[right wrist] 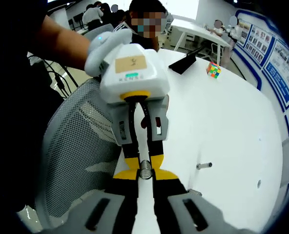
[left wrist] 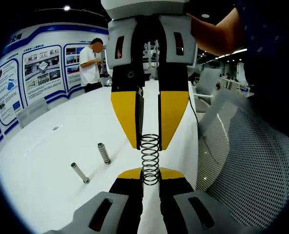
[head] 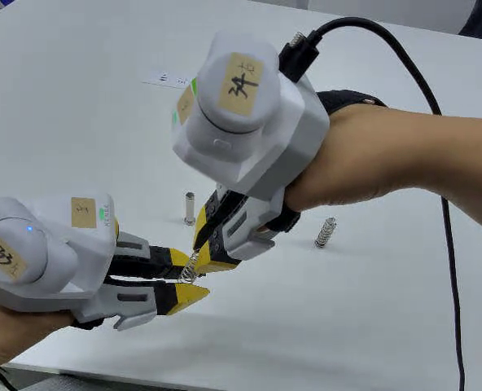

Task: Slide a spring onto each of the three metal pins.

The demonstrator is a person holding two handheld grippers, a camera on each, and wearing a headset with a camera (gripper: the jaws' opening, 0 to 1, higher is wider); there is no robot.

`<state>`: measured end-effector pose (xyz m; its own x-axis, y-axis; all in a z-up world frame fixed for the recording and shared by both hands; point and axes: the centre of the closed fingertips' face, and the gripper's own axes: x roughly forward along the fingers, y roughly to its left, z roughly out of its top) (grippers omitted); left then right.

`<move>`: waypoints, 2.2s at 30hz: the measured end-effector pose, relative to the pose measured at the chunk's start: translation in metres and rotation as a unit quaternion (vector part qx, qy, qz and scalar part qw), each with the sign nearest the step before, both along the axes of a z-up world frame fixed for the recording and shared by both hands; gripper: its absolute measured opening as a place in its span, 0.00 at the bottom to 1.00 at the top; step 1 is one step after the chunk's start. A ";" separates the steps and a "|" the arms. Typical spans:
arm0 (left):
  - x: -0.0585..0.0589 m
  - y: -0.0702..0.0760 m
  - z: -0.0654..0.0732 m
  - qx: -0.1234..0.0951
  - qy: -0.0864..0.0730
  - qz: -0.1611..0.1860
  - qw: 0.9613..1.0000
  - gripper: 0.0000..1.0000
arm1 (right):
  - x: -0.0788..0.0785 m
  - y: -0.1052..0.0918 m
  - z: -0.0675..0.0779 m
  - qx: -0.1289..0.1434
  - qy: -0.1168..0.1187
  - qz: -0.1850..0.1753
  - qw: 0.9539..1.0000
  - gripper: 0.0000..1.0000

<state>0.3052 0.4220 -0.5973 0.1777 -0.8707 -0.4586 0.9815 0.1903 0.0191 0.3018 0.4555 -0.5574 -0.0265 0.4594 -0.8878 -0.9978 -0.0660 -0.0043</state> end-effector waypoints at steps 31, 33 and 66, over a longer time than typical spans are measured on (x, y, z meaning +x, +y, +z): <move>0.017 0.012 0.013 -0.028 0.001 0.044 0.999 0.25 | 0.015 -0.002 0.004 -0.002 0.006 -0.020 1.000 0.12; 0.019 0.018 0.012 -0.029 0.005 0.055 0.998 0.28 | 0.021 -0.005 0.005 -0.004 0.003 -0.025 1.000 0.12; 0.021 0.033 0.017 -0.034 0.007 0.099 0.994 0.45 | 0.136 -0.004 -0.031 -0.060 -0.057 -0.082 0.993 0.12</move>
